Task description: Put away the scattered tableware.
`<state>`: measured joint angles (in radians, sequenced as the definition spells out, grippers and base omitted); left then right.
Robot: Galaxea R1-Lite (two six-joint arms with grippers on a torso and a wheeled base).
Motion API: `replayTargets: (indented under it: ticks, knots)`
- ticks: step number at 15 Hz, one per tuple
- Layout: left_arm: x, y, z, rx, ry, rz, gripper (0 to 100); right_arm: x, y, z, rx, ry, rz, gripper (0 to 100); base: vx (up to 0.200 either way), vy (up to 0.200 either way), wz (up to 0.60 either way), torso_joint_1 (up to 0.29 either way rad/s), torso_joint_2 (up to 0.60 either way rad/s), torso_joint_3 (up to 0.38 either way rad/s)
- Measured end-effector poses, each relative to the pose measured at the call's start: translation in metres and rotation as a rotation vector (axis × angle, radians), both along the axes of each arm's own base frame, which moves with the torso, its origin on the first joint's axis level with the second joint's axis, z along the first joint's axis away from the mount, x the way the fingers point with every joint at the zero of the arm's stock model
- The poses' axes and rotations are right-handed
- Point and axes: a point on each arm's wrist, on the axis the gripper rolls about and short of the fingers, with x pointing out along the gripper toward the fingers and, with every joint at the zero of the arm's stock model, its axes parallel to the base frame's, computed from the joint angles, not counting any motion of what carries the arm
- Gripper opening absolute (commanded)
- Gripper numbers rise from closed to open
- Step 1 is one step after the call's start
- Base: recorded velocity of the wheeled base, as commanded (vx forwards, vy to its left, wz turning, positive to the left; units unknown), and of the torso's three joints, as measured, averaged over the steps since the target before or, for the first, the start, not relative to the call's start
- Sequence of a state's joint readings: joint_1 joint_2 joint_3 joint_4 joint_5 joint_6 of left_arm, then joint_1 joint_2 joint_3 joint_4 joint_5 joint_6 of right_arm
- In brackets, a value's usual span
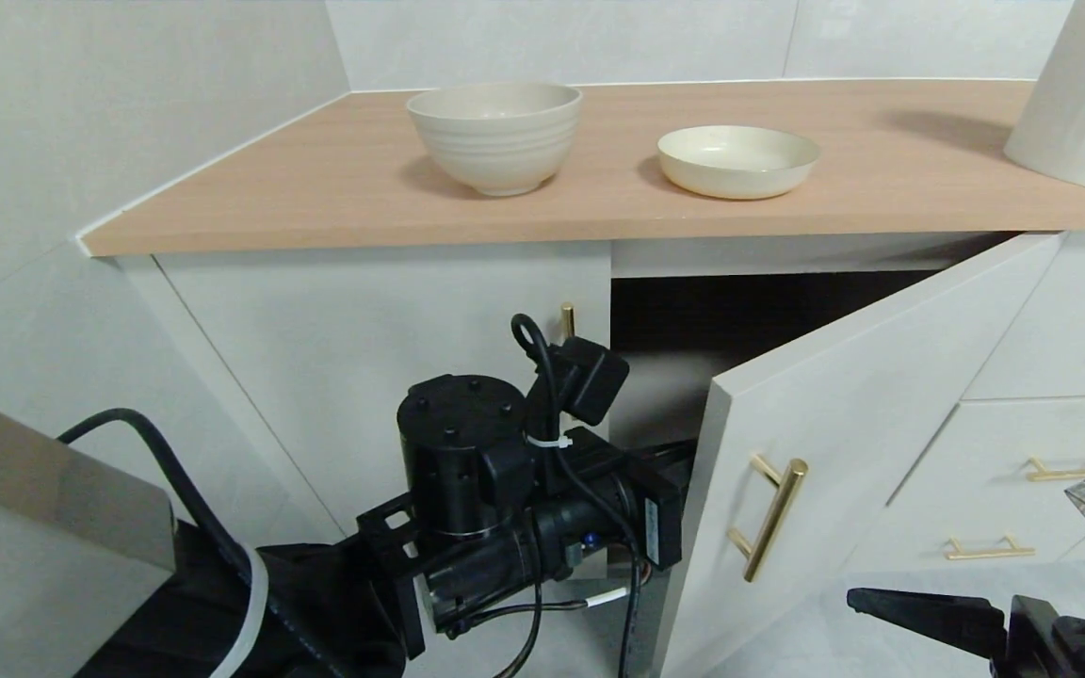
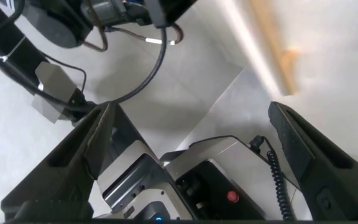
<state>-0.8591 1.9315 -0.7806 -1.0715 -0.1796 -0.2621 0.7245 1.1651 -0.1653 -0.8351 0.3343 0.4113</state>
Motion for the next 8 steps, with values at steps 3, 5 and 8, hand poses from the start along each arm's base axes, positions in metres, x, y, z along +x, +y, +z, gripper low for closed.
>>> replayTargets:
  ticks: [3, 5, 8]
  knots:
    - [0.006, -0.005, 0.002, 0.004, 0.003, 0.001, 0, -0.001, 0.0, 0.0, 0.0, -0.001, 0.001, 100, -0.067, 0.0, 0.0, 0.002, 0.0, 0.001]
    - [0.014, -0.007, -0.005, 0.012, 0.011, 0.012, 0, -0.001, -0.001, 0.0, 0.003, -0.005, 0.001, 100, 0.0, 0.0, 0.0, 0.0, 0.0, 0.0]
    - [0.025, -0.012, -0.012, 0.019, 0.017, 0.027, 0, -0.001, -0.001, 0.001, 0.003, -0.005, 0.002, 100, 0.0, 0.0, 0.0, 0.0, 0.0, 0.0]
